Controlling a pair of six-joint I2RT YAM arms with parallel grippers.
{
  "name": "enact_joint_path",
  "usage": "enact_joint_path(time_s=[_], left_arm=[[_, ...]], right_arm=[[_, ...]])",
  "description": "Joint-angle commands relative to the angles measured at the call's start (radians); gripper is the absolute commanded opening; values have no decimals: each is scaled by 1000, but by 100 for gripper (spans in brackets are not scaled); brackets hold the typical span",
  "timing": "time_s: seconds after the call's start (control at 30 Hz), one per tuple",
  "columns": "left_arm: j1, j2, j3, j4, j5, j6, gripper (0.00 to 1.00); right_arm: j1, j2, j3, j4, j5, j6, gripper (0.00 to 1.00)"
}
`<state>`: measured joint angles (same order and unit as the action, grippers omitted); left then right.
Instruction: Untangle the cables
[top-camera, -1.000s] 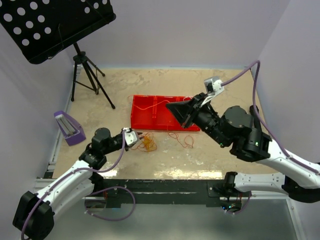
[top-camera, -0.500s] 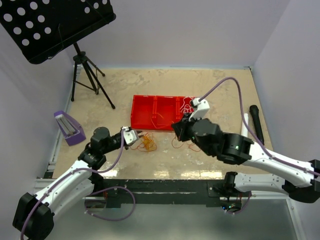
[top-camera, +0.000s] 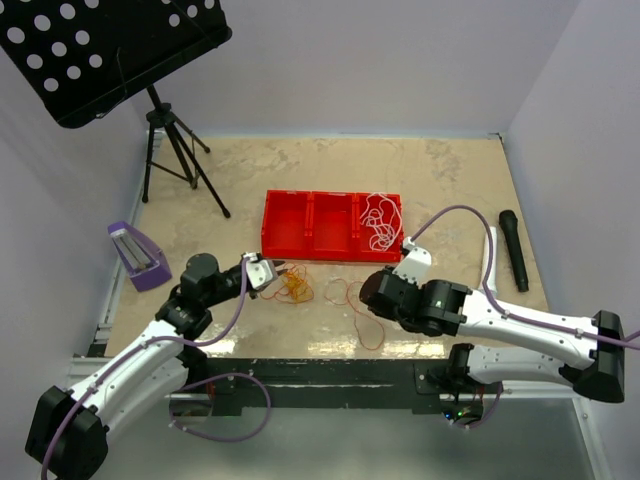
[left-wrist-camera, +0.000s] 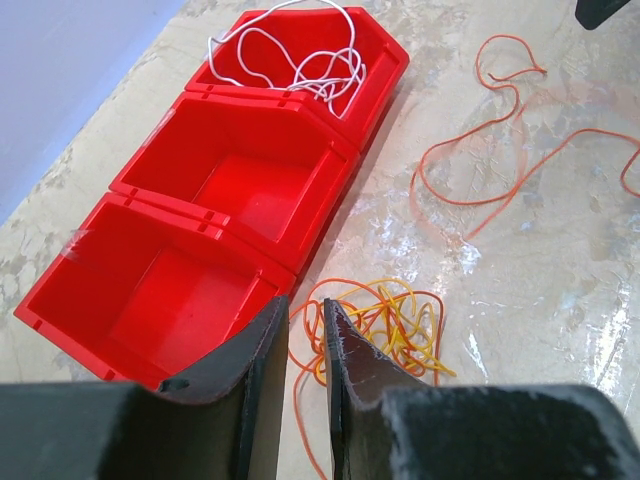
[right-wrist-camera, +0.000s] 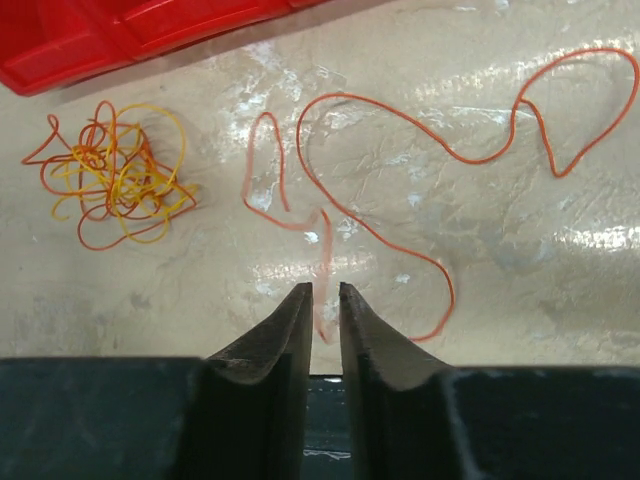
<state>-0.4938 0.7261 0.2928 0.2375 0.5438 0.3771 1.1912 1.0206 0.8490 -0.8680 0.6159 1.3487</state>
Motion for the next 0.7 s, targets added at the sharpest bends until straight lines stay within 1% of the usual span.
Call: enact_joint_path(time_s=[0.0,0.07,0.1,0.2,0.3,0.33,0.4,0.43,0.6,0.67], left_arm=[[4,-16,37,16,22,-14,25],[4,-19,34,20,24,-14,25],[4,-20,32,22,24,-14,25],[6,-25,31,22,27,-17,25],[4,-27,32,16,28,-15,25],[4,-27,34,13,30,-15,25],[4,-28,35,11,31,-12,25],[6,-28,37,8,31,-9,25],[4,-31,39,-7,38,0,25],[4,-31,39,-12,39,6,25]], right_arm=[[2,24,4,-74,57,164,25],[1,62,-7,-94,67,194,29],[-4,74,-16,-89,62,199,32],[-25,107,-39,-51,45,196,48],[-48,125,-44,-26,44,182,68],[-65,128,-45,-11,45,162,71],[-81,133,-50,74,33,51,92],[-84,136,-50,128,16,-12,98],[-88,232,19,187,-25,-218,99],[-93,275,60,245,-53,-380,98]])
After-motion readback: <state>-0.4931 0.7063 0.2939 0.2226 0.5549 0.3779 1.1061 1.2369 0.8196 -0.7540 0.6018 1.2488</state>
